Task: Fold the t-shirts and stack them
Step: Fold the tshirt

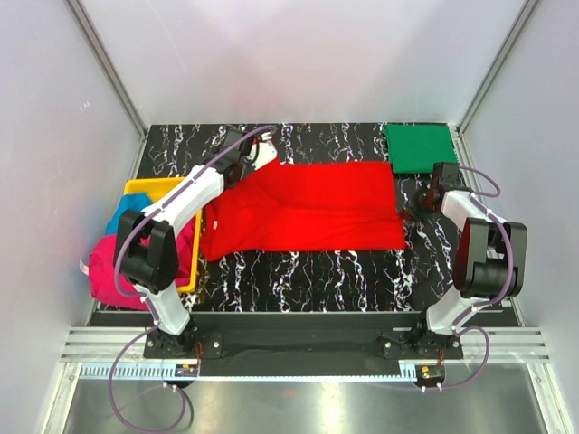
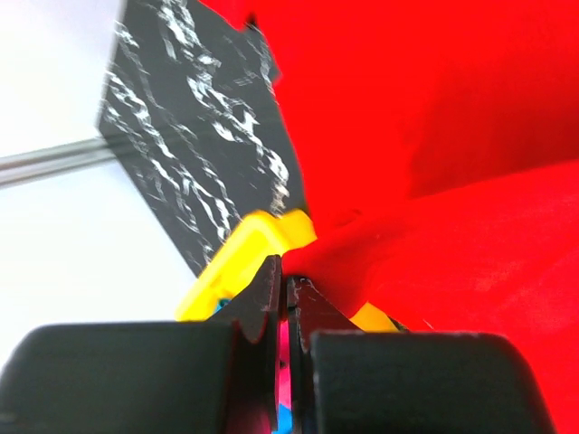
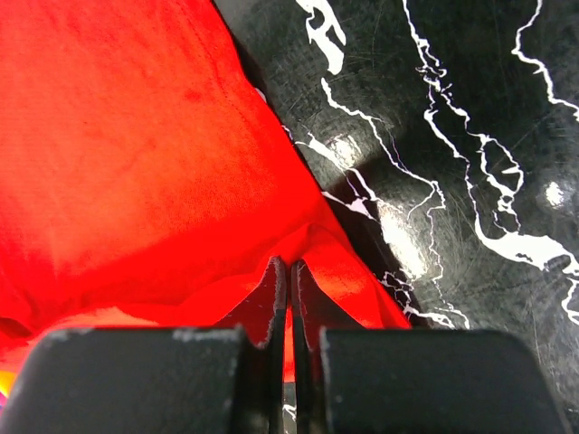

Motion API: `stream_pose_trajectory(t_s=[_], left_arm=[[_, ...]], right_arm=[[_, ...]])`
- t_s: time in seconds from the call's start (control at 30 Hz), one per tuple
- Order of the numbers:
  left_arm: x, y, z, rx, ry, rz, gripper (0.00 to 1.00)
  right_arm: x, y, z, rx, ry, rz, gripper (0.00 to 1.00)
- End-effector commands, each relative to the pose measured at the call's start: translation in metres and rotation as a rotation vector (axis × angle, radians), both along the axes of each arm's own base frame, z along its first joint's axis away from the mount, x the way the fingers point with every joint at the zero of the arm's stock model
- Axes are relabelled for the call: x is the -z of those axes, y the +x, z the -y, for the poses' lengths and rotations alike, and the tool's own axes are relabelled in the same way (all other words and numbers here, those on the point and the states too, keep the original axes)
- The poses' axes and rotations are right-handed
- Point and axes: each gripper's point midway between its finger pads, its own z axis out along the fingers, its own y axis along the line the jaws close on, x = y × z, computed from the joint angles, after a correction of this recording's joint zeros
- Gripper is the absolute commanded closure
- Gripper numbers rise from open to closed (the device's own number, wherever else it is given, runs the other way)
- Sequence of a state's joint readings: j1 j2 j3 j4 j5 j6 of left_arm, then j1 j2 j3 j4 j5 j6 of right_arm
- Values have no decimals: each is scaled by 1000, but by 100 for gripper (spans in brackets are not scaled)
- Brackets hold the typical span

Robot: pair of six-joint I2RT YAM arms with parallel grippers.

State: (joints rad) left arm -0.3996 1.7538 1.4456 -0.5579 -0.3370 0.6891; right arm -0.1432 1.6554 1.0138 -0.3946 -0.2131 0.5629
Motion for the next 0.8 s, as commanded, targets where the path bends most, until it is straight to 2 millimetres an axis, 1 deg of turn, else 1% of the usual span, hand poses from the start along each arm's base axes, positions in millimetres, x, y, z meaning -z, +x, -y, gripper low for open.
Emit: stream_pose_trajectory(t_s=[0.0, 0.03, 0.1, 0.17, 0.2, 0.3, 0.33, 0.37, 0.43, 0.47, 0.5, 0.53, 0.57, 0.6, 0.63, 0.67, 0.7, 0.73, 0.77], left_arm=[[-29, 32, 1, -23, 3, 145, 100], [-25, 34, 1, -18, 11, 139, 100], [-24, 42, 3, -15, 18, 159, 100], [-30, 51, 6, -20, 13, 194, 100], [-28, 55, 6, -20, 16, 197, 100], [-34, 68, 11, -12, 15, 234, 100], [-33, 69, 11, -7, 21, 221, 100], [-31, 70, 17, 14, 10, 207, 100], [-18, 65, 20, 40, 13, 156, 100], [-7, 59, 21, 53, 18, 124, 100], [-1, 56, 20, 59, 25, 107, 99], [5, 52, 18, 59, 32, 88, 97], [14, 46, 17, 62, 42, 63, 94], [18, 43, 14, 60, 50, 50, 79], [21, 40, 12, 55, 58, 40, 73], [25, 36, 8, 47, 71, 27, 66], [22, 33, 7, 34, 65, 33, 49], [21, 31, 4, 20, 66, 28, 36], [17, 29, 2, 4, 61, 30, 27]], right_arm=[[-10, 16, 0, -32, -4, 46, 100], [-9, 17, -1, -35, -2, 44, 100], [-9, 20, -1, -38, 3, 46, 100], [-8, 21, -1, -43, 4, 43, 100], [-5, 20, -2, -44, 7, 34, 100], [0, 20, -2, -45, 7, 25, 100], [2, 19, -2, -46, 9, 21, 100], [3, 19, -3, -48, 12, 20, 100], [4, 21, -4, -55, 18, 21, 100], [3, 22, -5, -62, 26, 25, 99], [4, 24, -5, -65, 28, 25, 94], [5, 24, -6, -69, 30, 22, 83], [1, 29, -6, -73, 29, 35, 58], [2, 29, -6, -77, 32, 25, 48], [0, 30, -5, -82, 26, 26, 40], [-7, 35, -3, -85, 16, 40, 28], [-9, 33, 0, -83, -3, 30, 24], [-14, 33, 3, -84, -25, 33, 22], [-18, 34, 10, -67, -64, 36, 19]])
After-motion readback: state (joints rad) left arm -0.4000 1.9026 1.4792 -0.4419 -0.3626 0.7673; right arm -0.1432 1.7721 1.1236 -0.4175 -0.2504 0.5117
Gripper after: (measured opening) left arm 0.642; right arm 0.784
